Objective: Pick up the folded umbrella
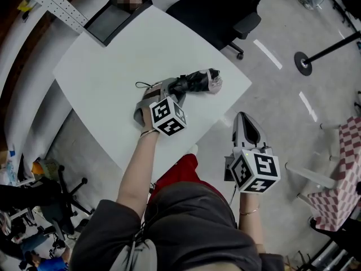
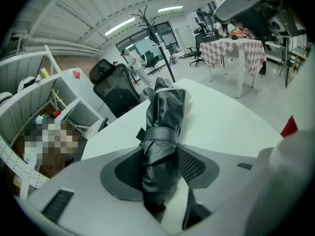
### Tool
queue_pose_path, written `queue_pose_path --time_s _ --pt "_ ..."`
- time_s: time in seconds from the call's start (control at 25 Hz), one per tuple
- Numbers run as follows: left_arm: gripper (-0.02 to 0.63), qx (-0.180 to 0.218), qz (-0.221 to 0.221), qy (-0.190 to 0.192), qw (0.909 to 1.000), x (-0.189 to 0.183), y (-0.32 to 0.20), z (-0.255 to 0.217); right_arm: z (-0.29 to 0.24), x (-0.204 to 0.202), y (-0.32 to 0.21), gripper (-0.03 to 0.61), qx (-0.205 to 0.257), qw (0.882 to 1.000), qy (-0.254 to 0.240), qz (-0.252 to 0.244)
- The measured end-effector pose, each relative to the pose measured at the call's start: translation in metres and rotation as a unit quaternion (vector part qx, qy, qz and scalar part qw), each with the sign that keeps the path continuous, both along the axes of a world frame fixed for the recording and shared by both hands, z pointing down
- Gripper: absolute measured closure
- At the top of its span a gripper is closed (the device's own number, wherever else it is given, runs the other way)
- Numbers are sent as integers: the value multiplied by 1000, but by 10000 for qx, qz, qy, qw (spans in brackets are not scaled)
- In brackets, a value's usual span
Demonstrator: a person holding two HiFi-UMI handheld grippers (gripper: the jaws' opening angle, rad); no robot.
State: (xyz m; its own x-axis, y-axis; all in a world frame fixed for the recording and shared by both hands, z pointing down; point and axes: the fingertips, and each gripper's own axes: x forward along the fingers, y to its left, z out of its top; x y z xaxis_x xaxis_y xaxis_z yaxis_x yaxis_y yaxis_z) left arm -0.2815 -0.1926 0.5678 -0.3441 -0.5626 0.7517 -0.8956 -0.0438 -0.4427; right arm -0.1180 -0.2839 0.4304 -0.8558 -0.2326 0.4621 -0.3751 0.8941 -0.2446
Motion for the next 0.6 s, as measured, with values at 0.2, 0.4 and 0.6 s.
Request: queue_pose_path --time_s 0.2,0.4,0.6 --pt "416 137 -115 195 9996 11 1 -12 -7 3 3 560 59 10000 -76 22" --pt "436 478 -442 694 9955 22 10 -23 -13 4 12 560 100 9998 -158 -21" --pt "442 1066 -797 1206 9837 30 18 -46 -19 4 17 560 159 9996 -210 -51"
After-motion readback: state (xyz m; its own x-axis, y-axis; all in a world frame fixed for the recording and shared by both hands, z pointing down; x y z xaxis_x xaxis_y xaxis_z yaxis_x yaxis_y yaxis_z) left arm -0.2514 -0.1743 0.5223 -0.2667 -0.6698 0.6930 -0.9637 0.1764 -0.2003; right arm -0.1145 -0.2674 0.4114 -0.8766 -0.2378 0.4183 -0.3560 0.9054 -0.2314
